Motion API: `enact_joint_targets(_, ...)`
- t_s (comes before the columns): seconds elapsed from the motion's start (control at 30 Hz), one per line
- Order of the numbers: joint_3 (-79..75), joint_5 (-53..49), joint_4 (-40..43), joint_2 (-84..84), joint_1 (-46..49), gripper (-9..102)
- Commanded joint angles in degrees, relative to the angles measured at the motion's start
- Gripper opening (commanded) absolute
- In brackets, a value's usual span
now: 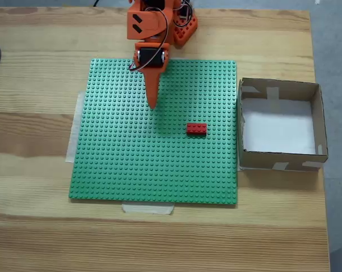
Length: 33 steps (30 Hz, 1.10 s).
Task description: Pick the red lego block and put it in the box.
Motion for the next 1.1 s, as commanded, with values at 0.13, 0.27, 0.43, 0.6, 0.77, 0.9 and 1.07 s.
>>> enact_joint_targets(0.13,1.9,-0.5,-0.1,0.6,-0.3,-1)
enact_joint_targets(0.27,1.9,-0.5,-0.1,0.6,-0.3,-1)
enact_joint_targets(0.43,1.9,-0.6,-0.1,0.6,-0.3,-1)
enact_joint_targets(0.6,1.9,-0.7,-0.1,0.6,-0.4,-1)
enact_joint_targets(0.77,1.8,-0.8,-0.1,0.6,-0.4,-1)
enact_joint_targets(0.9,0.3,-0.5,-0.2,-0.4,-0.4,-1)
enact_joint_targets(1.07,-6.5,0.3,-0.4,-5.2,-0.6,-1)
